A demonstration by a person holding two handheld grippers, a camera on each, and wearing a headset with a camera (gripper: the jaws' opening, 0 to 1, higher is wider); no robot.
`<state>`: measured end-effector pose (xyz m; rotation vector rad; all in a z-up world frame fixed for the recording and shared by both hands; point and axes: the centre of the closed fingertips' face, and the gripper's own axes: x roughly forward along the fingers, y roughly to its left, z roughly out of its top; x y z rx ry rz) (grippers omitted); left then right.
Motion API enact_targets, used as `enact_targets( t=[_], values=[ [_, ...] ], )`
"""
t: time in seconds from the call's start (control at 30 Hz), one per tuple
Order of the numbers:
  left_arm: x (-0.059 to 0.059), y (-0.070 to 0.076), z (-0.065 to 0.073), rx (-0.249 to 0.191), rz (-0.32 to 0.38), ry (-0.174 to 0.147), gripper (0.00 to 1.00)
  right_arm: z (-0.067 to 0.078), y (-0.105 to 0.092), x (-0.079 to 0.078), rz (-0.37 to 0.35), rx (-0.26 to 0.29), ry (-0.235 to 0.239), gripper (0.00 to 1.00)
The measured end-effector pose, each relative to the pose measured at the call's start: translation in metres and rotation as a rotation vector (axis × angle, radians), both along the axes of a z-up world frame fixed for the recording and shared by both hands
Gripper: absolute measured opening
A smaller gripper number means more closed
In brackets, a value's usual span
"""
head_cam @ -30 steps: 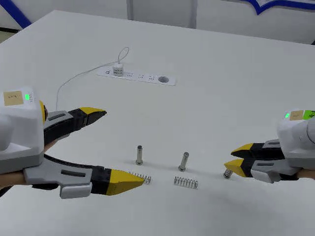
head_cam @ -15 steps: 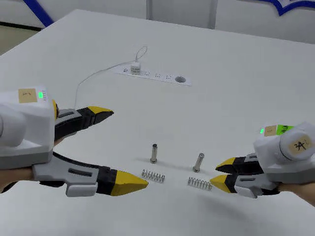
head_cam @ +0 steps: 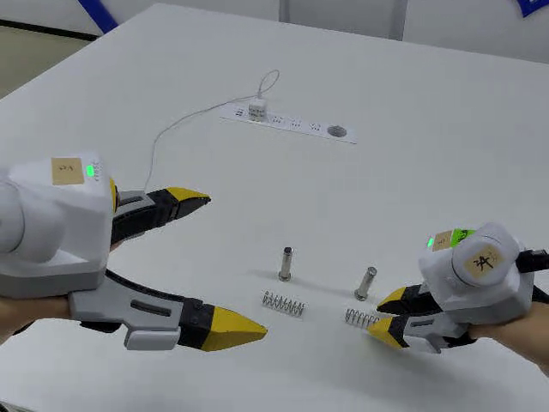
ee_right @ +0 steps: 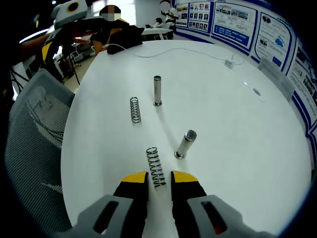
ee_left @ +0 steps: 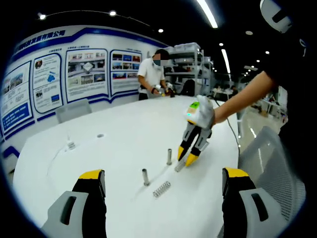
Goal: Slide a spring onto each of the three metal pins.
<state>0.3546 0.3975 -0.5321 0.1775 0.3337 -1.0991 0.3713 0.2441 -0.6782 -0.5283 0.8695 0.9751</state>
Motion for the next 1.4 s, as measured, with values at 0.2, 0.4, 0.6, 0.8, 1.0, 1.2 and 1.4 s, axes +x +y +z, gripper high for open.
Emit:
enact_targets(
  t=[0.2, 0.4, 0.6, 0.8, 1.0, 1.2, 1.4],
  values=[
    [0.002, 0.002, -0.002, -0.012, 0.005, 0.012, 1.0, -0.002, 0.0, -0.002, 0.011, 0.007, 0.017, 0.18],
    [0.001, -0.002, -0.004, -0.009, -0.002, 0.013, 1.0, -0.002, 0.0, -0.004, 0.009, 0.012, 0.034, 0.12],
    [-0.004, -0.005, -0.007, 0.002, -0.011, 0.021, 1.0, -0.002, 0.001, -0.005, 0.019, -0.013, 0.027, 0.11],
    [-0.011, -0.006, -0.008, 0.01, -0.03, 0.018, 1.0, 0.003, 0.002, -0.003, 0.006, -0.01, 0.017, 0.1],
    [-0.015, -0.013, -0.004, 0.011, -0.054, 0.017, 1.0, 0.025, 0.006, -0.006, 0.017, 0.012, -0.001, 0.1],
    [-0.018, -0.025, 0.002, -0.009, -0.083, 0.013, 0.96, 0.065, 0.014, -0.006, 0.046, 0.046, -0.044, 0.1],
    [-0.024, -0.037, 0.008, -0.024, -0.139, 0.031, 0.91, 0.097, 0.026, -0.014, 0.104, 0.045, -0.094, 0.1]
  ],
)
